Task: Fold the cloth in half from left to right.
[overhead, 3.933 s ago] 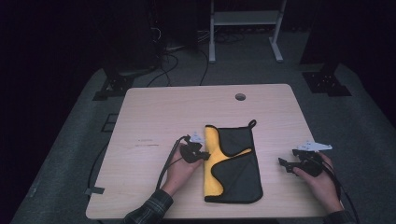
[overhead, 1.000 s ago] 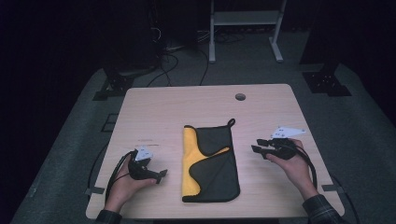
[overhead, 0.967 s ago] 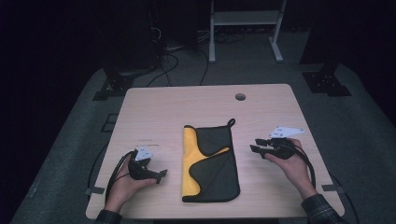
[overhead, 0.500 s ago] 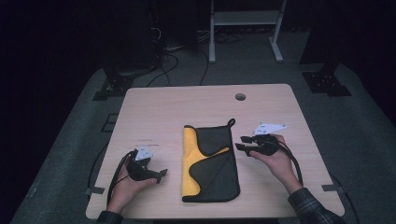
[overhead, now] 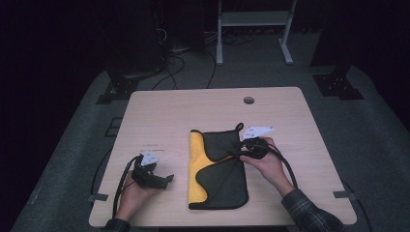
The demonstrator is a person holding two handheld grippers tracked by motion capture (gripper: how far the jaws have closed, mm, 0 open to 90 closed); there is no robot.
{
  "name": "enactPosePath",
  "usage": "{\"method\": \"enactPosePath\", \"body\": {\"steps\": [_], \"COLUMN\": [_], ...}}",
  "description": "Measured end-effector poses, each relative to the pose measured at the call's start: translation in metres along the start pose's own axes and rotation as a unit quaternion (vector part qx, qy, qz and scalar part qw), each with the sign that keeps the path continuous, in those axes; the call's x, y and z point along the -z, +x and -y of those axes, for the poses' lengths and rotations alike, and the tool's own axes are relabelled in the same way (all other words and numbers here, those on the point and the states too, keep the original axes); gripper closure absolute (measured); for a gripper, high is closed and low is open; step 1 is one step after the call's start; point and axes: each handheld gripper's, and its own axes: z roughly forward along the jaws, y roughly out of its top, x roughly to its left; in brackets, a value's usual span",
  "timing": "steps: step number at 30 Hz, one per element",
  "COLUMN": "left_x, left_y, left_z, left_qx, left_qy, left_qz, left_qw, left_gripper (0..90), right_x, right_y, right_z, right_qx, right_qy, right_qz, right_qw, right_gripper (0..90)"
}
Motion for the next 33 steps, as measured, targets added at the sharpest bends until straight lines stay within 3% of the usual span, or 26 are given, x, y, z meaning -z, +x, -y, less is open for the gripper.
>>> {"method": "enactPosePath", "body": {"steps": [5,14,21,24,27,33], "left_x": [0.0,0.0,-0.001,-0.001,-0.001,-0.001], "left_y": [0.0,0.001,0.003,0.003,0.003,0.003], "left_z": [0.0,0.0,-0.001,-0.001,-0.001,-0.001], "left_qx": [0.002,-0.003,-0.009,-0.008,-0.008,-0.008], "left_qy": [-0.002,-0.001,0.0,0.0,0.0,0.0], "left_qz": [0.0,0.004,0.011,0.01,0.01,0.01], "left_qw": [1.0,1.0,0.9999,0.9999,0.9999,0.9999], "left_gripper": [0.0,0.0,0.0,0.0,0.0,0.0], "right_x": [-0.017,-0.046,-0.064,-0.07,-0.069,-0.064], "right_y": [0.007,0.018,0.025,0.028,0.029,0.022], "right_z": [-0.007,-0.005,-0.001,0.003,0.002,-0.002], "right_qx": [0.005,0.02,0.043,0.061,0.073,0.045], "right_qy": [0.003,0.028,0.052,0.061,0.062,0.049], "right_qz": [-0.014,-0.037,-0.037,-0.026,-0.022,-0.028], "right_qw": [0.9999,0.9987,0.997,0.9959,0.9952,0.9974], "right_gripper": [56.4,56.8,59.6,66.3,78.6,82.2]}}
